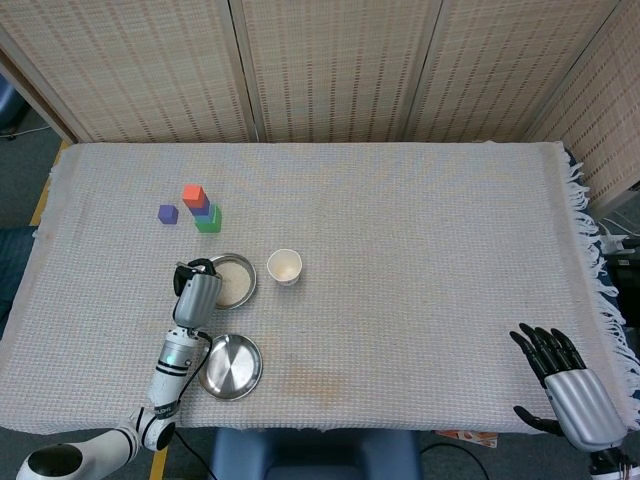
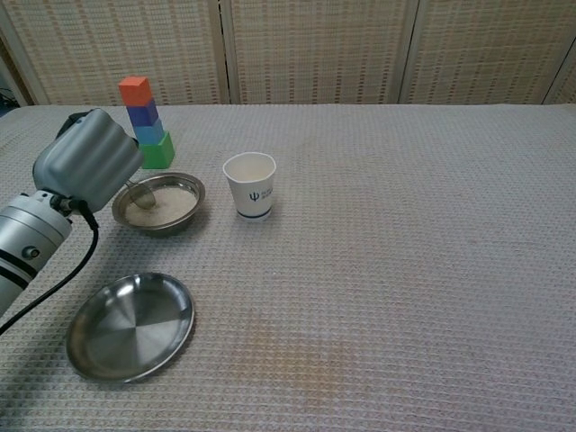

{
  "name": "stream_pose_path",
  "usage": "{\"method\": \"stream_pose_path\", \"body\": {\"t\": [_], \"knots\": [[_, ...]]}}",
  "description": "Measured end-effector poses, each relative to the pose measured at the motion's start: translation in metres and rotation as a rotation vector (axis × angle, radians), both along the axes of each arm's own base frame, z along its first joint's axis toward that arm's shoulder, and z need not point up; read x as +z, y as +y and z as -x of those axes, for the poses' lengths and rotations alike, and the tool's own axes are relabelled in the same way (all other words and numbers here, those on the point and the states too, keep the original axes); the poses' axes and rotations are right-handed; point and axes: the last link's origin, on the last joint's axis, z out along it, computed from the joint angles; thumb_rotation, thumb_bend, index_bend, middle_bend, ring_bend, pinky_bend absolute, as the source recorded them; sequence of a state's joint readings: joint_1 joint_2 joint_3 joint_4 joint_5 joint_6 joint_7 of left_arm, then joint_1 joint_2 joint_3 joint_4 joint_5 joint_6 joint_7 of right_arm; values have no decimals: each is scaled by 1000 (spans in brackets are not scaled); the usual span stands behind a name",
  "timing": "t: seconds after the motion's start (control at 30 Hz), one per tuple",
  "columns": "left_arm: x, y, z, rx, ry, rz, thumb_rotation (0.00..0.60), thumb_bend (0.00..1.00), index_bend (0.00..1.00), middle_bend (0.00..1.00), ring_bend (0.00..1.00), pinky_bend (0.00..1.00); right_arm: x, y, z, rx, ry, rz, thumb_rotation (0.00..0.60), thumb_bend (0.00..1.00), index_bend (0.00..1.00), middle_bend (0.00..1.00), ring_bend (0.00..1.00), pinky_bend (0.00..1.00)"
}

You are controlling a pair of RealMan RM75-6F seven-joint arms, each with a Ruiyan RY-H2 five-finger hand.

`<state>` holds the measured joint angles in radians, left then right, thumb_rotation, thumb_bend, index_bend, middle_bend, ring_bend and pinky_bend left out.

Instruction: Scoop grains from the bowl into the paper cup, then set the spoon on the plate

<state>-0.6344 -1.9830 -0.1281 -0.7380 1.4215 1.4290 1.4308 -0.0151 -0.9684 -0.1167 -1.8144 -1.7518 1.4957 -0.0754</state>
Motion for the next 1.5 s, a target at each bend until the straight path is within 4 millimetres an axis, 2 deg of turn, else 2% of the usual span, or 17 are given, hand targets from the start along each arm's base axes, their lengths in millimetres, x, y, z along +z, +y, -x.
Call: {"method": "stream_pose_path", "body": {"t": [0.33, 0.7, 0.87, 1.2, 1.5], "knots": [[-7, -8, 3, 0, -35, 47, 600, 497, 915, 1000, 1000, 1000, 0, 0, 0, 2, -1, 1, 600, 36, 0, 0, 0, 0], [-9, -17, -8, 17, -152, 108, 600, 496, 930, 1000, 1000, 1000, 0, 0, 0, 5, -1, -2, 600, 36, 0, 0, 0, 0], [-2, -14, -10, 65, -258, 130, 600, 505, 952, 1000, 1000, 1000, -1, 0, 0, 4, -2, -3, 600, 36, 0, 0, 0, 0], [14, -4, -2, 197, -448, 131, 600, 528, 986, 1000, 1000, 1000, -2, 0, 0, 1, 2, -10, 600, 36, 0, 0, 0, 0], [25, -3, -4, 350, -708, 203, 600, 527, 988, 1000, 1000, 1000, -3, 0, 0, -2, 4, -9, 600, 36, 0, 0, 0, 0]]}}
